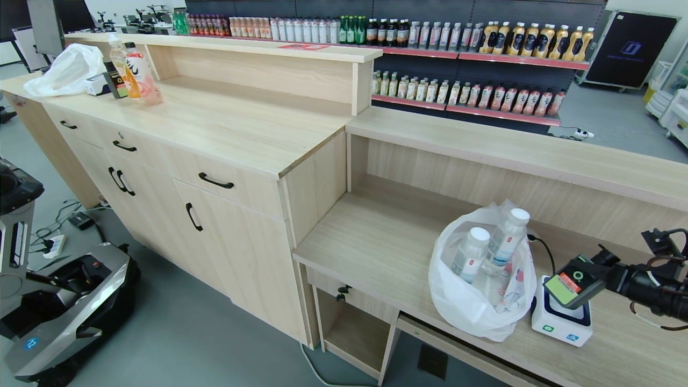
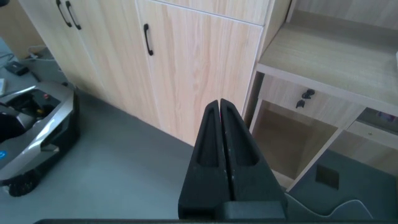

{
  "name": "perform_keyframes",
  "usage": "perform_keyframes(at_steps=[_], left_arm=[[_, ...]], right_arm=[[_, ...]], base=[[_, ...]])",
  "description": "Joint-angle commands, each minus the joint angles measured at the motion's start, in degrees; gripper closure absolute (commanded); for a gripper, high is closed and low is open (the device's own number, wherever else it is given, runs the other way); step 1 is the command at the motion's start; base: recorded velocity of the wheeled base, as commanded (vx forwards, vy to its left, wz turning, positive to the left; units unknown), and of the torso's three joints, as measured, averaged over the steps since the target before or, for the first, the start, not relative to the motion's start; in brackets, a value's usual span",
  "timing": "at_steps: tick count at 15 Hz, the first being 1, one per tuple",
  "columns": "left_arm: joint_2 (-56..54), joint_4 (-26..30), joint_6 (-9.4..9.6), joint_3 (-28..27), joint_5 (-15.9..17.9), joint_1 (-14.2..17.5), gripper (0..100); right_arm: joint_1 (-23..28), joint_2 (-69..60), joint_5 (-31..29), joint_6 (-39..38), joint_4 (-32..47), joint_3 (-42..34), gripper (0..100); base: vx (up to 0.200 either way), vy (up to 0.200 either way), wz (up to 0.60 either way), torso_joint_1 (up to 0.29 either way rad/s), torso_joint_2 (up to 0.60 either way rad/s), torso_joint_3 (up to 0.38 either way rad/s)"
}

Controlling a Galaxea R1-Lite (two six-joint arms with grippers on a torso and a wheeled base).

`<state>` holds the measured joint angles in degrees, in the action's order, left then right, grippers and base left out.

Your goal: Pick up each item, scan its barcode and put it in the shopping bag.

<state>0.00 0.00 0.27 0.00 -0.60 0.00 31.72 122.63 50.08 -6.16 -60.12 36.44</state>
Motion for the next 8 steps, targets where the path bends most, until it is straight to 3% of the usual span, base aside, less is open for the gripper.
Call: perform_keyframes(at_steps=[1,8], left_arm=[[0.0,0.0,0.00,0.0,0.0,0.0,100],[0.0,0.0,0.00,0.0,0.0,0.0,100]], right_arm=[[0.0,0.1,0.0,0.0,0.0,0.0,100],[0.0,-1.1,0.1,0.5,-0.7,-0.2,100]], base=[[0.000,0.000,0.00,0.000,0.00,0.000],[0.000,0.000,0.00,0.000,0.00,0.000]])
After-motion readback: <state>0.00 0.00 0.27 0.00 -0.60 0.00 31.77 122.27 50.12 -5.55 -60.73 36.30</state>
